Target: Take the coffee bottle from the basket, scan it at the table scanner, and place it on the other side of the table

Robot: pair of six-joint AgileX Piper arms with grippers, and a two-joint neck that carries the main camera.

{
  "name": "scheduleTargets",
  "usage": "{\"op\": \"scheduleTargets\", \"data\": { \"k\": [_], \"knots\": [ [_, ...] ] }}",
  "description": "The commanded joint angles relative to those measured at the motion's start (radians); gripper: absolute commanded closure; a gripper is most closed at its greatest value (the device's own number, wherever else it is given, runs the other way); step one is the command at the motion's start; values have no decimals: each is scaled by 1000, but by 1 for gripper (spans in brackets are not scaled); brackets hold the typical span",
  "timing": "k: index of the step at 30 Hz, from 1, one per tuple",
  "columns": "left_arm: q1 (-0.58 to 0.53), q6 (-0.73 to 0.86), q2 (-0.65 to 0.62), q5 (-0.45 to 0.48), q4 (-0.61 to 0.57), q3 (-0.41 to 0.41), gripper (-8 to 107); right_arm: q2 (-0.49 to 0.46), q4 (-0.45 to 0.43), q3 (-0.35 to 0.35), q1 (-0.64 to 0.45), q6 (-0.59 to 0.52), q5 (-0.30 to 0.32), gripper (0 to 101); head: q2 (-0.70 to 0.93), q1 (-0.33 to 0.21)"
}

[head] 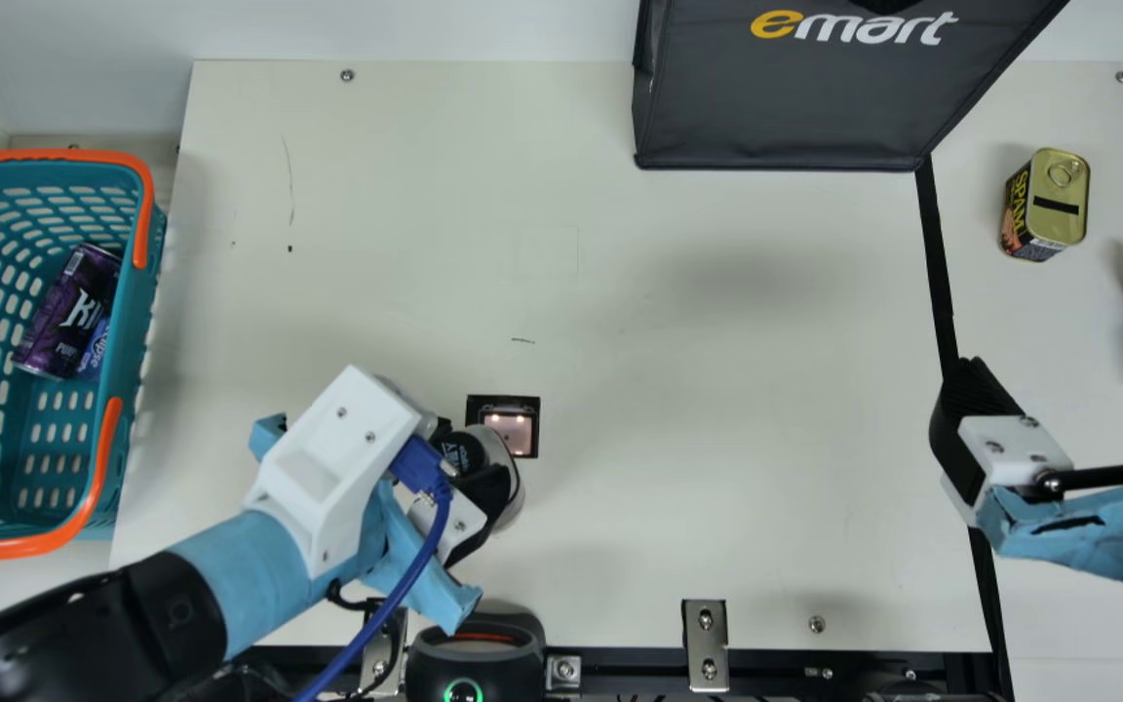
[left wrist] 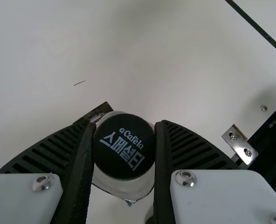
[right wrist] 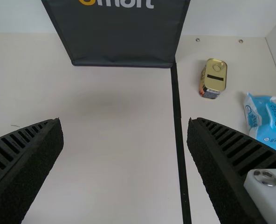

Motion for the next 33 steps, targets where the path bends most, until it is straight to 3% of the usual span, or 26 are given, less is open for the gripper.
{"op": "scheduleTargets", "data": {
  "k": [1, 17, 33],
  "knots": [
    [16, 110, 0, -6, -49, -2, 107, 0, 0, 0, 0, 0, 0, 6, 0, -27],
    [175, 572, 26, -12, -348, -14, 107, 0, 0, 0, 0, 0, 0, 6, 0, -27],
    [367, 1036, 73, 73, -657, -44, 107, 0, 0, 0, 0, 0, -1, 6, 0, -27]
  ]
}}
